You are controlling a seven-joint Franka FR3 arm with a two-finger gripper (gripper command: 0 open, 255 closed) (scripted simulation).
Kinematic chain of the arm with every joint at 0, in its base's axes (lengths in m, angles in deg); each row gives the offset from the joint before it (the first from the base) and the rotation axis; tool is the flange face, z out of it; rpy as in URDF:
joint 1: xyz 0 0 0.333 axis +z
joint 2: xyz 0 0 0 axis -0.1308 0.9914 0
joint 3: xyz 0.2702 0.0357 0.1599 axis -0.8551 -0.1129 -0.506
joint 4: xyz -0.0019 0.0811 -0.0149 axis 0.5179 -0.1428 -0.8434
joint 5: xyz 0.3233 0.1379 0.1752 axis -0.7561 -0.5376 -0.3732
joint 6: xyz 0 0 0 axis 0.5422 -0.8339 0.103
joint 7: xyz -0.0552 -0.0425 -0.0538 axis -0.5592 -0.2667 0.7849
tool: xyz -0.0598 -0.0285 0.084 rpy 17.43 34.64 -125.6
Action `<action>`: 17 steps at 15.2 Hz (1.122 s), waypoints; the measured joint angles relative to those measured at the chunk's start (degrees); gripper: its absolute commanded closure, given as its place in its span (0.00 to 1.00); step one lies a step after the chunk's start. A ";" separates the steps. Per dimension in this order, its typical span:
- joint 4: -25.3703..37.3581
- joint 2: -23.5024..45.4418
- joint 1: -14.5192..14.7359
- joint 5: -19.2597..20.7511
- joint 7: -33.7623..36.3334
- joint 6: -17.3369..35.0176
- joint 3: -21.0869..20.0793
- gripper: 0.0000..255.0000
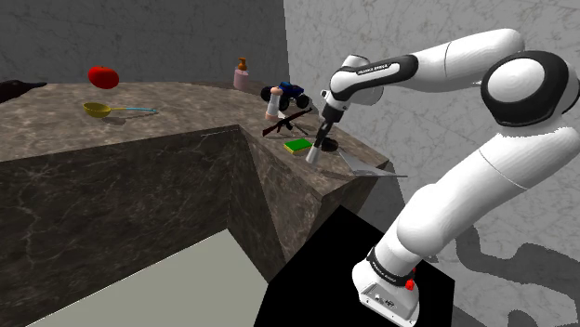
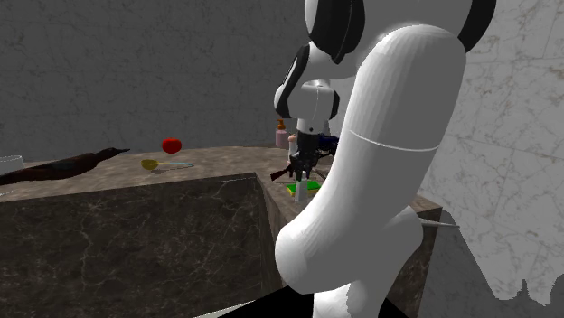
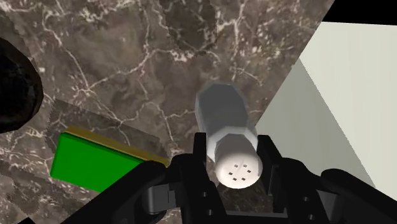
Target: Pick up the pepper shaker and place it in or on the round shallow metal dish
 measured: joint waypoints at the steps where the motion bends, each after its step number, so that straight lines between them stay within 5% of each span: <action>1: 0.42 -0.48 -0.04 0.20 0.25 -0.86 -0.12 1.00; 17: 11.10 -1.34 -0.80 0.83 -0.77 -12.46 0.79 1.00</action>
